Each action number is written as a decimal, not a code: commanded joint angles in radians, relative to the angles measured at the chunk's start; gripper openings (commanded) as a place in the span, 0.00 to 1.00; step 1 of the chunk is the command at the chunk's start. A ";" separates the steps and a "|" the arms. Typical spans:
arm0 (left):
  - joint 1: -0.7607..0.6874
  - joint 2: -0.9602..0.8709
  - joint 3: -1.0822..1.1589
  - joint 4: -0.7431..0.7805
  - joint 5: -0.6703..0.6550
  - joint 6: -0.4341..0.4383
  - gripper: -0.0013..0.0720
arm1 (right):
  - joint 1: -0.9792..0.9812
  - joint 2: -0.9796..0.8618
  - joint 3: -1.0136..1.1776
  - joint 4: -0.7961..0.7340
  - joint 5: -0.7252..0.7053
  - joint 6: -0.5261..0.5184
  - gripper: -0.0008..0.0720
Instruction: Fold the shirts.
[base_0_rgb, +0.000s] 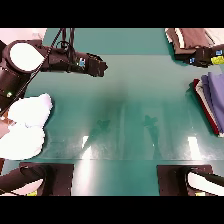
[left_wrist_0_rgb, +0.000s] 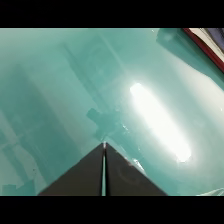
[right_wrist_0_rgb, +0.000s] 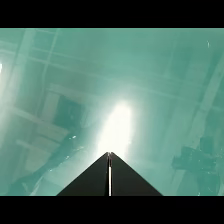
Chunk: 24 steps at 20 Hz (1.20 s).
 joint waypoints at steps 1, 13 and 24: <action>0.000 0.000 0.000 0.000 0.000 0.000 0.05 | 0.001 0.000 0.001 0.000 0.000 0.000 0.03; 0.011 -0.002 0.003 0.025 0.112 0.014 0.05 | 0.001 0.000 0.001 0.006 0.024 0.001 0.03; 0.524 0.105 -0.085 0.558 -0.457 -0.034 0.88 | 0.001 0.000 0.001 0.006 0.030 0.000 0.03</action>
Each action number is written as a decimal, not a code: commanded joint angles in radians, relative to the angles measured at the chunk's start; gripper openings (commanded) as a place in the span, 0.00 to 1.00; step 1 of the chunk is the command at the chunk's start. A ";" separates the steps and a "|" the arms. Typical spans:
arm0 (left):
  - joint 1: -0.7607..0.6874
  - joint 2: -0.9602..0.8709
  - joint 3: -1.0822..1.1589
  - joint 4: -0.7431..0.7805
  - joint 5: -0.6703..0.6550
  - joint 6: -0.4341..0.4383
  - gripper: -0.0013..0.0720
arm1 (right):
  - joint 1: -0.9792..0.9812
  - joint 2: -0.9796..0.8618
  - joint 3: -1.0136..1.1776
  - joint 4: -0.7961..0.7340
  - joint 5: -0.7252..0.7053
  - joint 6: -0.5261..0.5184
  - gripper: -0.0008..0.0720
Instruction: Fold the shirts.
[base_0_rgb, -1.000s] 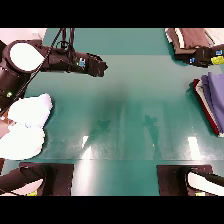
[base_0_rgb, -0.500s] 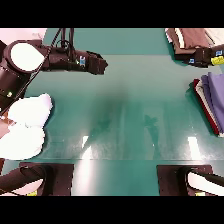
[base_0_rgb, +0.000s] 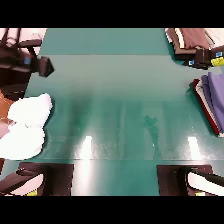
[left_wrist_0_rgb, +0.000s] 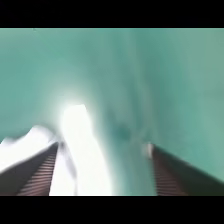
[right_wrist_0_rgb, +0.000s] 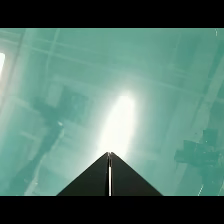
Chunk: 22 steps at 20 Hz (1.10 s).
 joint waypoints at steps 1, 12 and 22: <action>0.155 0.010 -0.142 0.097 -0.009 -0.023 0.86 | 0.000 0.000 0.001 0.001 -0.010 0.000 0.03; 0.264 -0.031 -0.620 0.096 0.336 -0.126 0.05 | 0.000 0.000 0.001 0.001 -0.020 0.000 0.03; -0.067 0.251 0.069 0.088 0.151 -0.091 0.05 | 0.000 0.146 0.003 0.004 -0.220 0.000 0.03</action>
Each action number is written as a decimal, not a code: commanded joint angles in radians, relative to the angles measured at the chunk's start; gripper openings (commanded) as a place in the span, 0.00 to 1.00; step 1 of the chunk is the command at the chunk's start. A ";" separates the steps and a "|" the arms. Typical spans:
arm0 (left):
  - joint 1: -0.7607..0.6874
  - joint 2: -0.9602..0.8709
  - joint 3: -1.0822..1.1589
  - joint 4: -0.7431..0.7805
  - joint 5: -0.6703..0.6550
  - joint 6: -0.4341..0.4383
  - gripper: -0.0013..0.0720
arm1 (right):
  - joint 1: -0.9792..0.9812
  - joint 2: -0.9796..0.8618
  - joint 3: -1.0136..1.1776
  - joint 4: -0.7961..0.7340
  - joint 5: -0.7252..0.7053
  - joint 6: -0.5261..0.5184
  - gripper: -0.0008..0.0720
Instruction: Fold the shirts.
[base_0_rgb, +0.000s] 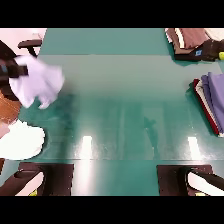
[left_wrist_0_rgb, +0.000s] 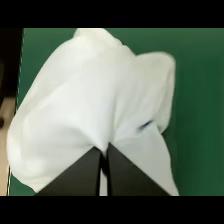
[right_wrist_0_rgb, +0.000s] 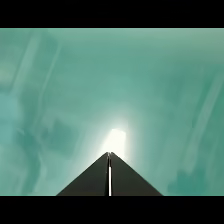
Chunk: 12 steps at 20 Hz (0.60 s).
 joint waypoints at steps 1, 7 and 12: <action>-0.196 0.047 0.263 0.002 -0.105 0.016 0.05 | 0.000 0.079 0.001 0.000 -0.127 0.000 0.03; -0.542 -0.097 0.304 0.006 -0.121 0.016 0.05 | -0.022 0.164 0.001 -0.003 -0.177 0.000 0.03; -0.816 -0.409 0.304 -0.026 0.034 0.021 0.06 | -0.091 0.200 0.000 0.000 -0.164 0.023 0.03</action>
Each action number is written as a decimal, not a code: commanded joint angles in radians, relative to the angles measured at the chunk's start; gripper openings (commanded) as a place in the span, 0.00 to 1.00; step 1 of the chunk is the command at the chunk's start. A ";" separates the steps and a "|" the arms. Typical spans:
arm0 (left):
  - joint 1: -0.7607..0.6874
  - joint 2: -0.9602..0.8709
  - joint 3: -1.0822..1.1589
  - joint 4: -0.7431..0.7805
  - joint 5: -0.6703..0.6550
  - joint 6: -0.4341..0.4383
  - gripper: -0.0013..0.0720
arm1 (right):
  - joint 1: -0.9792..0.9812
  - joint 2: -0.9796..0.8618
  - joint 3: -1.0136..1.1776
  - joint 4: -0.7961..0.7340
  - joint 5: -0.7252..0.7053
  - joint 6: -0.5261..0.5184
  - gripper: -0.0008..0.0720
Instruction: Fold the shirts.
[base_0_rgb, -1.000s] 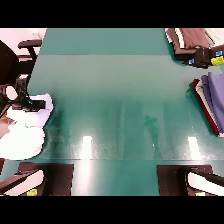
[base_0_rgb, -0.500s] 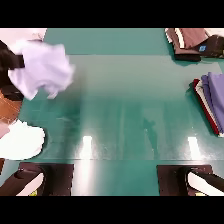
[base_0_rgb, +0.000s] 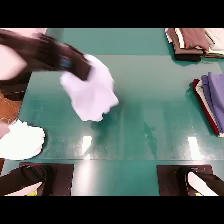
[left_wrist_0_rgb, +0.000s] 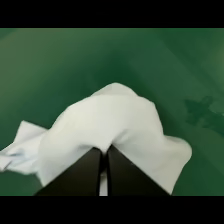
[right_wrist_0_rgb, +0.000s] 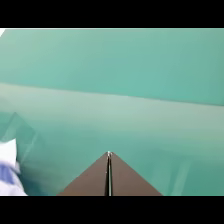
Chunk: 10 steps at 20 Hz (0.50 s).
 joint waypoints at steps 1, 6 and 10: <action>-0.173 -0.200 0.007 -0.052 0.161 0.028 0.36 | -0.038 0.027 0.000 0.000 0.007 0.019 0.03; -0.043 -0.254 0.099 -0.030 0.131 0.024 0.73 | -0.049 0.026 0.000 0.000 0.032 0.019 0.03; 0.291 -0.265 0.093 -0.103 0.014 -0.048 0.73 | -0.049 0.022 -0.001 0.000 0.049 0.019 0.03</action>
